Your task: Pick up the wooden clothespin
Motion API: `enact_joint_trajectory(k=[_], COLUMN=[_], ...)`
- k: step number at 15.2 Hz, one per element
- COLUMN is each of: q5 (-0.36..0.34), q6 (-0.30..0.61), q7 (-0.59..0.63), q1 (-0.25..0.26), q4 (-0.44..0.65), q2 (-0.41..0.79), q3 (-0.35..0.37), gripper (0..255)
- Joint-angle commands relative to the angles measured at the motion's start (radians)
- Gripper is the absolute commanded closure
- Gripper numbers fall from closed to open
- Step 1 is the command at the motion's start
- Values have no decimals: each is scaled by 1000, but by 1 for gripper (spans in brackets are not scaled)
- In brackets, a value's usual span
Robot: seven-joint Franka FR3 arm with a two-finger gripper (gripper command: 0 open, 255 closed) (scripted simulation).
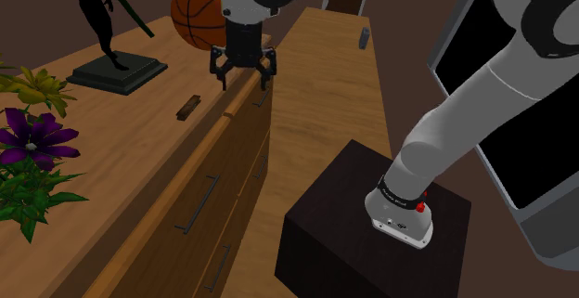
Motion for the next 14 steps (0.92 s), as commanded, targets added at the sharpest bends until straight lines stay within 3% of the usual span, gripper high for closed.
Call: enact_joint_trajectory(k=[1, 6, 11, 14], q5=[-37, -176, -315, -320], q6=[10, 6, -52, -29], q7=[110, 378, 605, 613], q1=[-10, 8, 96, 102], q4=[67, 272, 533, 521], q2=[86, 336, 593, 606], q3=[39, 99, 82, 75], gripper=[0, 0, 0, 0])
